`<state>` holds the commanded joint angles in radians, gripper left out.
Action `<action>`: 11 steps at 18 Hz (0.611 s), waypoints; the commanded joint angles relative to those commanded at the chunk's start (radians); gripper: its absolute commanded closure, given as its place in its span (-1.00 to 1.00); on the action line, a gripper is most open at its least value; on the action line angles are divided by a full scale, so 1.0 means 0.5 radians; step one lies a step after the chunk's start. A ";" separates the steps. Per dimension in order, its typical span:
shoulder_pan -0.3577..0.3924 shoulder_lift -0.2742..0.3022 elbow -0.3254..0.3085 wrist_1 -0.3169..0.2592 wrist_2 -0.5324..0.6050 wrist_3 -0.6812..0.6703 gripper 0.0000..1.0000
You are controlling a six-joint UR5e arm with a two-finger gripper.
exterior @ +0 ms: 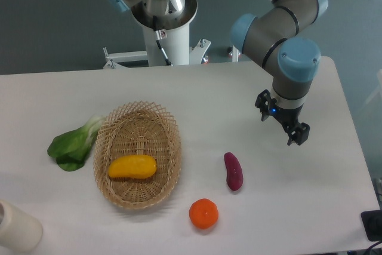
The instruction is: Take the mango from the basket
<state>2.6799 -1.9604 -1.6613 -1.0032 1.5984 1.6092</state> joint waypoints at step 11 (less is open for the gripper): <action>-0.031 0.006 0.021 -0.012 -0.031 -0.006 -1.00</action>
<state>2.6646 -1.9574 -1.6506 -1.0093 1.5831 1.6061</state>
